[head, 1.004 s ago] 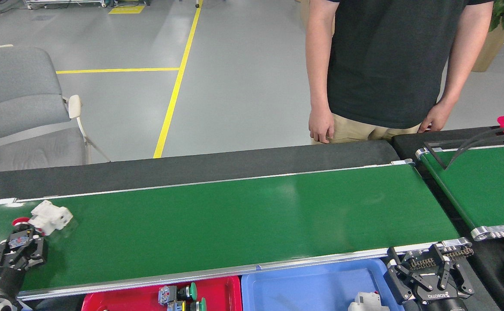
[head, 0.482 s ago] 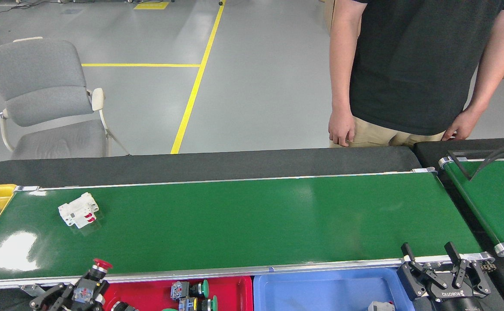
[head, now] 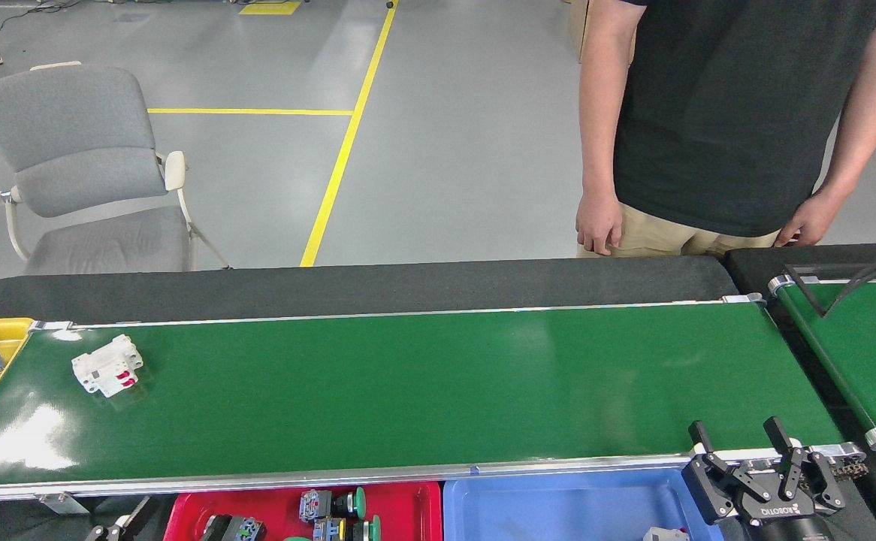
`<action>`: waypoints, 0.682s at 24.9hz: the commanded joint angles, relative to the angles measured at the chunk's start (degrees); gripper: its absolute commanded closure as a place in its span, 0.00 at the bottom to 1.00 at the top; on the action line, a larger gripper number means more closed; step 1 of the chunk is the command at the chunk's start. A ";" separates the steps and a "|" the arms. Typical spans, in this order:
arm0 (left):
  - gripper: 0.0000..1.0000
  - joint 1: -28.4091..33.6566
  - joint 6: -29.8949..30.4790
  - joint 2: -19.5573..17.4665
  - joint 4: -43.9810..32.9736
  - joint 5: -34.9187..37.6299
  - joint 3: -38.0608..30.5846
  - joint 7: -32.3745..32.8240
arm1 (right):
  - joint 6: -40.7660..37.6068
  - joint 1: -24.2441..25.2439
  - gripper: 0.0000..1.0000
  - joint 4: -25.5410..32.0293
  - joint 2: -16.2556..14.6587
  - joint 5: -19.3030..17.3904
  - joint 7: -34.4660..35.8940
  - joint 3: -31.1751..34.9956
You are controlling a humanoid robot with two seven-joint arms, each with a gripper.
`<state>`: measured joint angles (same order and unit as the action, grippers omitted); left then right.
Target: Pick switch part from conveyor to tray
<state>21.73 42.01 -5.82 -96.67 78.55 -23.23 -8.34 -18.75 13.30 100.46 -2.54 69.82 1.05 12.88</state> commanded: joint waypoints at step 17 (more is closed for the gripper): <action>0.00 -8.73 -18.98 -7.27 9.57 3.46 -0.41 1.83 | -1.37 2.17 0.00 0.88 3.77 -0.48 -0.61 0.30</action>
<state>13.18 23.22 -12.25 -86.55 82.21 -23.32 -6.42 -20.35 15.64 100.52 2.01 69.44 0.38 12.89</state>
